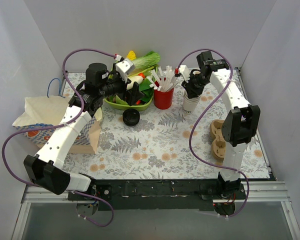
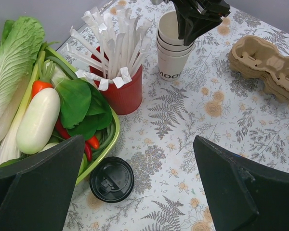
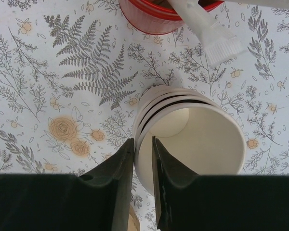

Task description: Pack the takeout coffee

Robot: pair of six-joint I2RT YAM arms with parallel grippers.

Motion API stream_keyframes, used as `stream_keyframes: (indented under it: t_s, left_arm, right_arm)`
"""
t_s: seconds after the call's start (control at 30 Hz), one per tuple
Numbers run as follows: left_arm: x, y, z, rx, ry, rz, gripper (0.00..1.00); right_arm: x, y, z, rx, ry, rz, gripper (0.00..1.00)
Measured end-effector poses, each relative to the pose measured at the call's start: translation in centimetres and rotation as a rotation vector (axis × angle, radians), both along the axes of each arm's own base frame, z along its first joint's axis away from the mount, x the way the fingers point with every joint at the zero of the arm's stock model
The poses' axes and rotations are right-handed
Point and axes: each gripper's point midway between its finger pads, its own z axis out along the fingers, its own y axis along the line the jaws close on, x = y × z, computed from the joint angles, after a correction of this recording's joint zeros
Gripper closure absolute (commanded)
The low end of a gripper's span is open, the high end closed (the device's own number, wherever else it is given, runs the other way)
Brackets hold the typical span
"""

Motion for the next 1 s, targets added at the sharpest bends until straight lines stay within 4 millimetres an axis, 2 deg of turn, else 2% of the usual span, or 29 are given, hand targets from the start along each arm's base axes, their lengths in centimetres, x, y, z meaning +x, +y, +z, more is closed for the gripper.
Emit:
stream_keyframes:
  t_s: [0.13, 0.3, 0.53, 0.67, 0.83, 1.0]
  left_arm:
    - [-0.01, -0.01, -0.39, 0.002, 0.007, -0.001, 0.02]
    - [-0.02, -0.03, -0.55, 0.003, 0.01, -0.002, 0.02]
    - [-0.09, -0.06, -1.04, 0.005, 0.02, -0.005, 0.02]
    - [-0.11, -0.1, -1.01, 0.002, 0.021, -0.006, 0.02]
    - [-0.1, -0.19, -0.87, -0.004, 0.018, -0.008, 0.02]
    - [-0.06, -0.23, -0.91, -0.005, 0.016, -0.01, 0.02]
  right_arm:
    - [0.06, -0.09, 0.04, -0.004, 0.0, -0.01, 0.69]
    - [0.06, -0.22, 0.03, -0.009, 0.002, -0.019, 0.73]
    - [0.06, -0.25, 0.03, -0.011, 0.003, -0.025, 0.67]
    - [0.03, -0.27, 0.23, -0.012, -0.002, -0.028, 0.67]
    - [-0.05, -0.21, 0.56, -0.01, -0.008, -0.028, 0.71]
    - [-0.24, -0.21, 0.79, -0.007, -0.009, -0.032, 0.82]
